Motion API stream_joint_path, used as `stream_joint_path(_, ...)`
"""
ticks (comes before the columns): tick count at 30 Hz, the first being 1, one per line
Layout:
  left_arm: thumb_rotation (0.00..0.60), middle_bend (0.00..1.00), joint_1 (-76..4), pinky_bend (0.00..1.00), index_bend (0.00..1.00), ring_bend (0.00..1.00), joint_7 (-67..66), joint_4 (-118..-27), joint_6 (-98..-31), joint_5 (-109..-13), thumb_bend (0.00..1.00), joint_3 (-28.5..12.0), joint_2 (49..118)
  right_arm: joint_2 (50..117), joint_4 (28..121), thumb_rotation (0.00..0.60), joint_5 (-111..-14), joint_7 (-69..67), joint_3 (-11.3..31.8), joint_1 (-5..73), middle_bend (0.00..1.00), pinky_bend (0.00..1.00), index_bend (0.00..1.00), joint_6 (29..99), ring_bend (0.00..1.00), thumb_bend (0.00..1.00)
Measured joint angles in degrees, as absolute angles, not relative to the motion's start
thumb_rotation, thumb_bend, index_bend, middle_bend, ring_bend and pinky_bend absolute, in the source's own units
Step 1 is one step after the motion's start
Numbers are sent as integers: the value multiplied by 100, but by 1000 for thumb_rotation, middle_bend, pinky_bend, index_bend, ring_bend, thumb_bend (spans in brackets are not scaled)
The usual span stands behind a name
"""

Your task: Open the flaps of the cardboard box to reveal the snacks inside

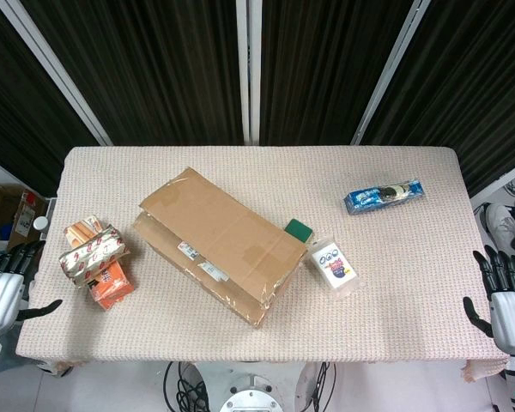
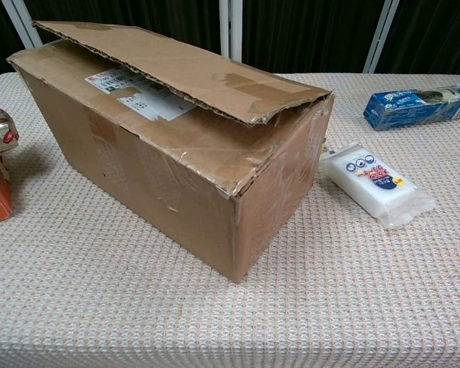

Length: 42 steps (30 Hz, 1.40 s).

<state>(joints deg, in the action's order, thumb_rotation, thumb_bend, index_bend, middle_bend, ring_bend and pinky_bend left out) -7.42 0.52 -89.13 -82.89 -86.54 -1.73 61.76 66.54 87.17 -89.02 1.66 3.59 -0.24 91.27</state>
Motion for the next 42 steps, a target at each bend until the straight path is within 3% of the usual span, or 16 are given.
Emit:
stream_joint_path(20,489,102,-737,206,72,98,22,-9054,-8246,-8641,26,-150,6078,6504,9328,600,-9489,448,340,283,0,0,0,9043,0,285)
stream_joint_path(33,490,102,-676,206,73,98,135,-8965,-8224,-8584,25,-106,6091,6402,10575,600,-9712,1102,578,1530,0,0,0,7415,0,237)
stream_joint_path(42,491,102,-685,206,72,99,164,-8924,-8206,-8591,26,-116,6077,6997,10997,600,-9410,1795,817,2353,0,0,0,6535,0,206)
